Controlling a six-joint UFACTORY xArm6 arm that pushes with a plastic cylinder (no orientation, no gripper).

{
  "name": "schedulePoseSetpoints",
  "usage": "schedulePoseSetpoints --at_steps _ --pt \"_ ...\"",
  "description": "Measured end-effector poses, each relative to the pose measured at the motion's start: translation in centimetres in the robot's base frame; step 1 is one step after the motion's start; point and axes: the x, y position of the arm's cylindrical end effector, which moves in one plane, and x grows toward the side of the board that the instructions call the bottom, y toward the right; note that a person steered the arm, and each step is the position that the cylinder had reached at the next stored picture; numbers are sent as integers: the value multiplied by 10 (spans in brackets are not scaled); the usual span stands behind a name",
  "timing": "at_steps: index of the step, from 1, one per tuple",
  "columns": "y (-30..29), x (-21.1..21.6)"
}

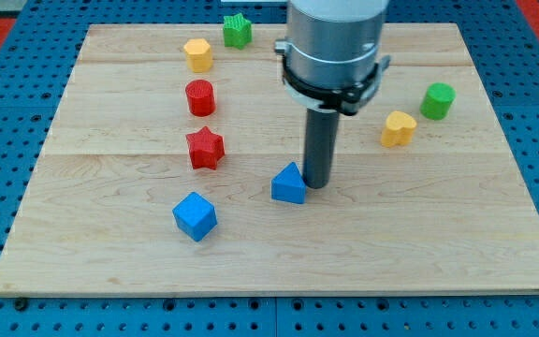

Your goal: Move the yellow heart parallel to the right of the red star

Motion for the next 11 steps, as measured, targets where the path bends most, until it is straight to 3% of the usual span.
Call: schedulePoseSetpoints --at_steps 1,2,4,6,8,9,10,11 --pt "104 -13" --pt "115 -57" --pt "125 -86" --pt "71 -97" --pt "49 -137" --pt "52 -81" --pt "45 -94" --pt "40 -163"
